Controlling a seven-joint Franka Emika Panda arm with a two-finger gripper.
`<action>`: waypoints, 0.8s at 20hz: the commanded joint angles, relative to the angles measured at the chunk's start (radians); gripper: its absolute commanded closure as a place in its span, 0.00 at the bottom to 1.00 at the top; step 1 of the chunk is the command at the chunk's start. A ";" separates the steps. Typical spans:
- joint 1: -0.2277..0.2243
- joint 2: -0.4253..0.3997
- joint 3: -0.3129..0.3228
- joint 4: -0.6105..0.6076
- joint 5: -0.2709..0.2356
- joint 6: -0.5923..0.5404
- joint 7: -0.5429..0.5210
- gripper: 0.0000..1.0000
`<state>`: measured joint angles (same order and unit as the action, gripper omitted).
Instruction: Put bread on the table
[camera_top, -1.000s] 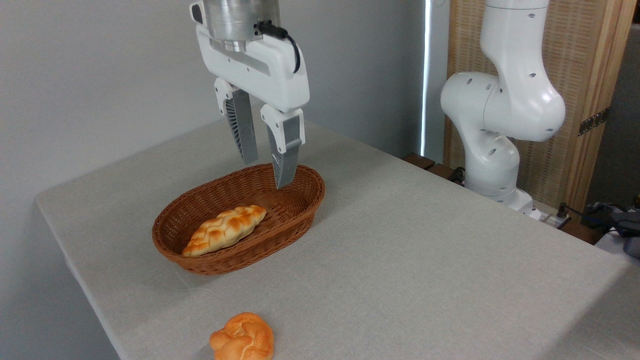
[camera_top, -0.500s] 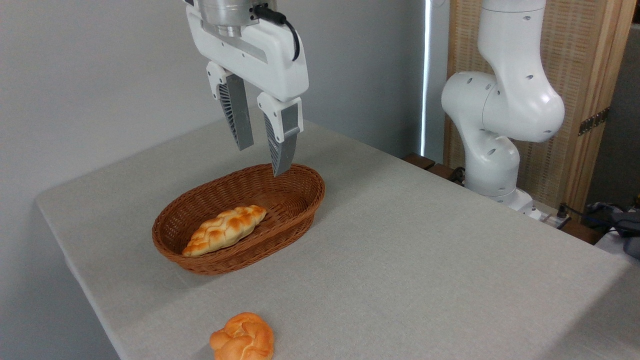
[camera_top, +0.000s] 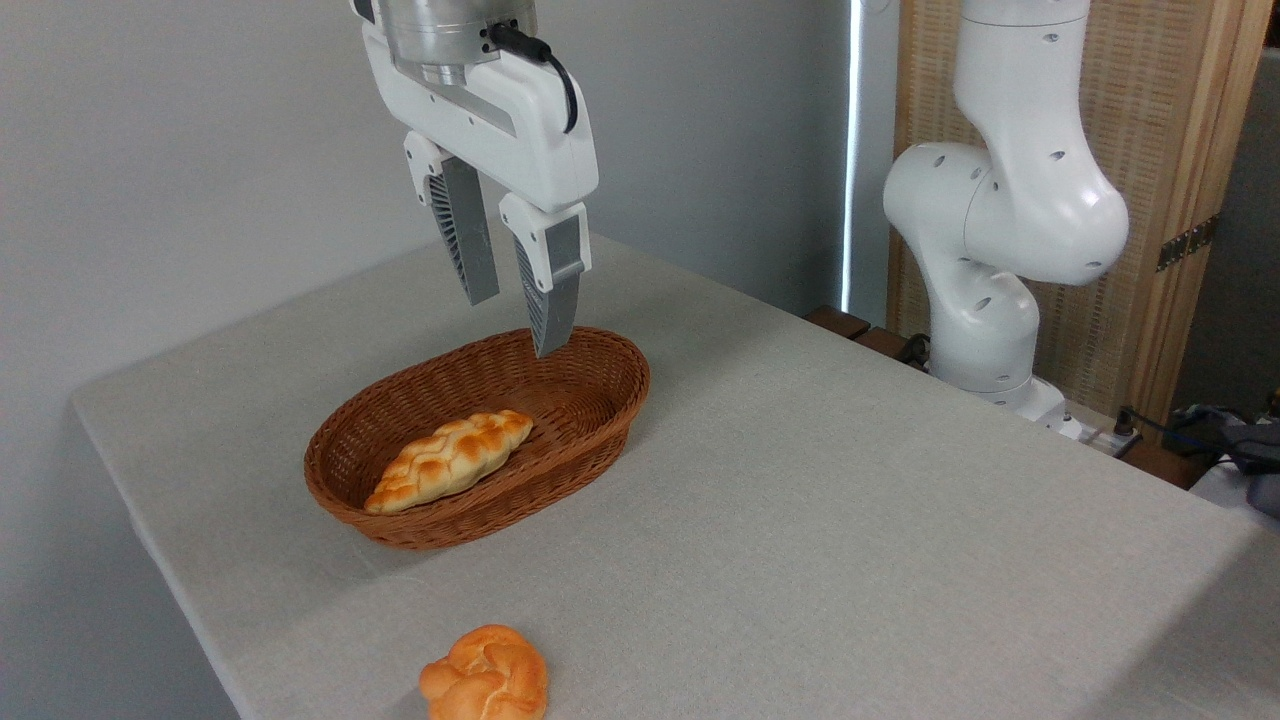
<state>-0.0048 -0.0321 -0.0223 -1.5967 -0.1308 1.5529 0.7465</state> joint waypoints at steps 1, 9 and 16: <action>-0.007 0.004 -0.002 0.018 0.060 -0.002 -0.047 0.00; -0.007 0.001 -0.002 0.018 0.091 -0.013 -0.047 0.00; -0.007 0.001 -0.002 0.018 0.073 -0.005 -0.049 0.00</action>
<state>-0.0063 -0.0321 -0.0273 -1.5936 -0.0447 1.5520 0.7211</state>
